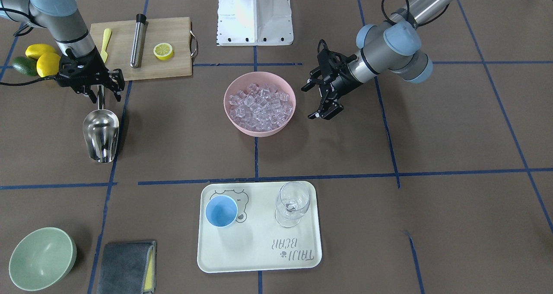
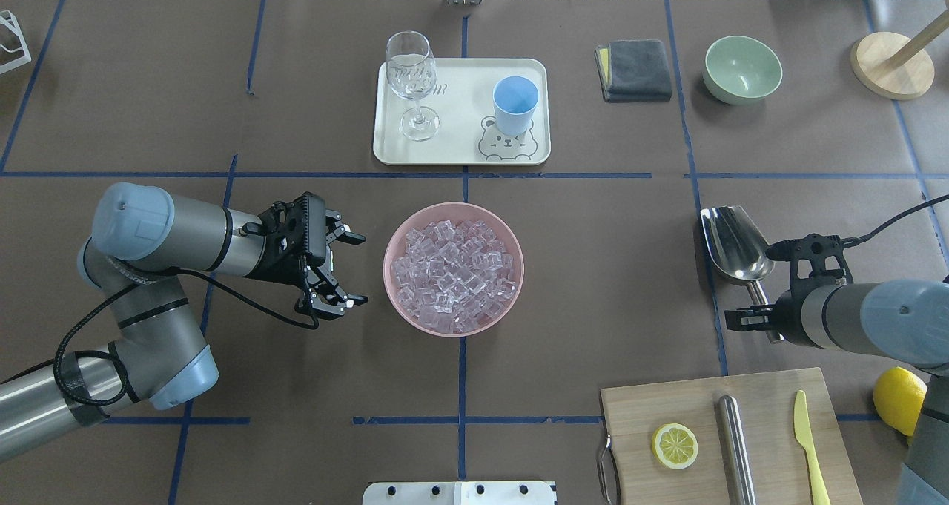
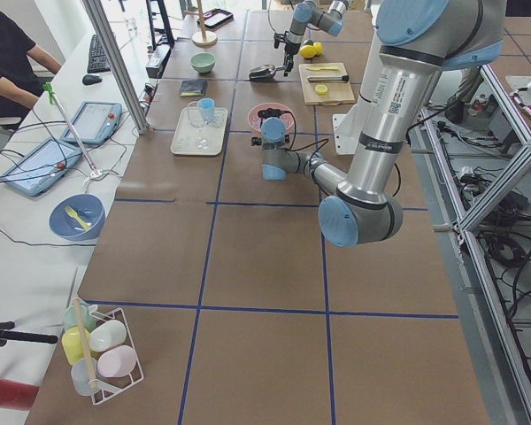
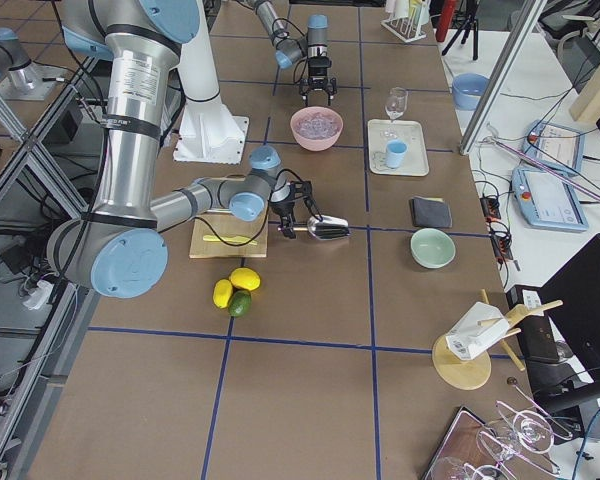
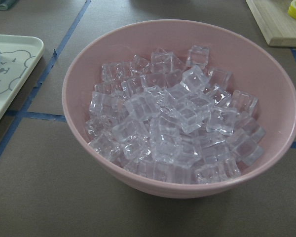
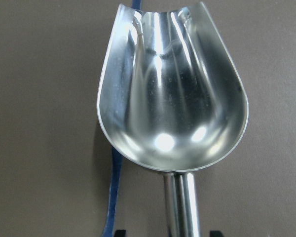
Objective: Put ice in cup with scoop
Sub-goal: 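Close the right gripper on the metal scoop's handle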
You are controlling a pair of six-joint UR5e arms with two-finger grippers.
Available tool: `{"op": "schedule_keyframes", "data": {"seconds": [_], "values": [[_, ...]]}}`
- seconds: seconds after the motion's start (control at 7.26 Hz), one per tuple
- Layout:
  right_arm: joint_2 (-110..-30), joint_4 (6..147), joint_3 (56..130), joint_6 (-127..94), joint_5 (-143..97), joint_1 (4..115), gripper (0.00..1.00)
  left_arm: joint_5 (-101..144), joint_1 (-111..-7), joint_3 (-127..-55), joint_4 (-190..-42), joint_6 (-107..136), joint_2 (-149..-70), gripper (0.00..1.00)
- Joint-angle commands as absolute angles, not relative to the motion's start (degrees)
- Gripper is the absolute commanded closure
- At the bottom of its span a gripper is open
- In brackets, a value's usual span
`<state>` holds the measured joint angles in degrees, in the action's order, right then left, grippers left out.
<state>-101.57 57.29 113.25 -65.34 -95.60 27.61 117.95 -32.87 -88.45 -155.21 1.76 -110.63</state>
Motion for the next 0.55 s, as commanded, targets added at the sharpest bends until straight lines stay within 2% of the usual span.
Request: {"op": "schedule_keyframes", "data": {"seconds": [0.0, 0.14, 0.41], "values": [[-101.9, 57.0, 113.6, -64.9, -95.8, 27.9, 1.0, 117.9, -33.0, -88.6, -155.2, 1.8, -110.7, 0.0], [-101.7, 57.0, 113.8, -64.7, -95.5, 27.8, 1.0, 117.9, -32.9, -88.7, -155.3, 1.8, -110.7, 0.0], [-102.2, 57.3, 119.3, -59.5, -98.3, 30.0, 1.0, 117.9, -33.0, -88.9, -155.3, 1.8, -110.7, 0.0]]}}
